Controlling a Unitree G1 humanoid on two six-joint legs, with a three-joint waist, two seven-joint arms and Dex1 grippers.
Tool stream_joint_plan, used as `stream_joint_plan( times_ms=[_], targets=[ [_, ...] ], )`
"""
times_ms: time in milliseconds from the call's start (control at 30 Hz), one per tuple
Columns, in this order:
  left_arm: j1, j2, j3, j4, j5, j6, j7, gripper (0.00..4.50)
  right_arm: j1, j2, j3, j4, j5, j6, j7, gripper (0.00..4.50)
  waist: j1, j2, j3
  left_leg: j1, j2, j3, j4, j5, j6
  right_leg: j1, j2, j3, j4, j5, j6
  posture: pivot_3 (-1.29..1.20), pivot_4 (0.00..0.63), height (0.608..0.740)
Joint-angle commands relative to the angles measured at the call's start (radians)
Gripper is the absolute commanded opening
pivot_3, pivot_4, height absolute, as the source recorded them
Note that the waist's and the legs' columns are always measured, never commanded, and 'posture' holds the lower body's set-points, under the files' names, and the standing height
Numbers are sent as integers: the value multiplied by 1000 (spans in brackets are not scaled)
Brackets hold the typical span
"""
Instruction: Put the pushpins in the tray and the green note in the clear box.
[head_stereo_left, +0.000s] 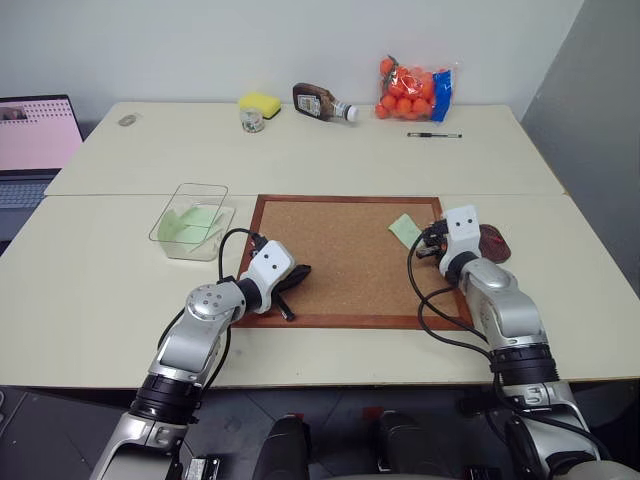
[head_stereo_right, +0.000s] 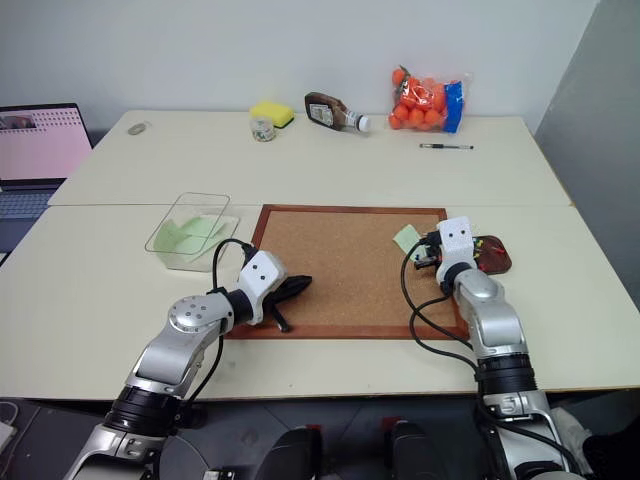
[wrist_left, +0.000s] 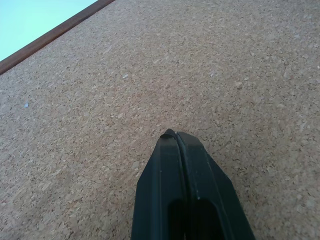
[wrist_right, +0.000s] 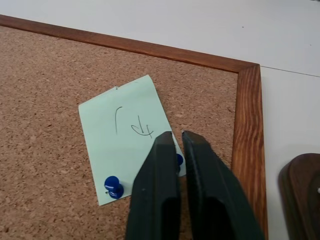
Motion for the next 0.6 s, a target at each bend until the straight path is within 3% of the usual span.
stream_joint_plan(
  times_ms=[33, 600],
  targets=[
    [26, 7, -26, 7, 22, 23, -5, 0, 1, -2, -27, -25, 4, 8, -11, 43, 0, 0, 0, 0, 0, 0, 0, 0, 0, 0, 0, 0, 0, 0, 0, 0, 150, 740],
    [27, 8, -26, 15, 23, 20, -7, 0, 72, 33, -54, -208, 57, 21, 0, 43, 0, 0, 0, 0, 0, 0, 0, 0, 0, 0, 0, 0, 0, 0, 0, 0, 150, 740]
  ],
)
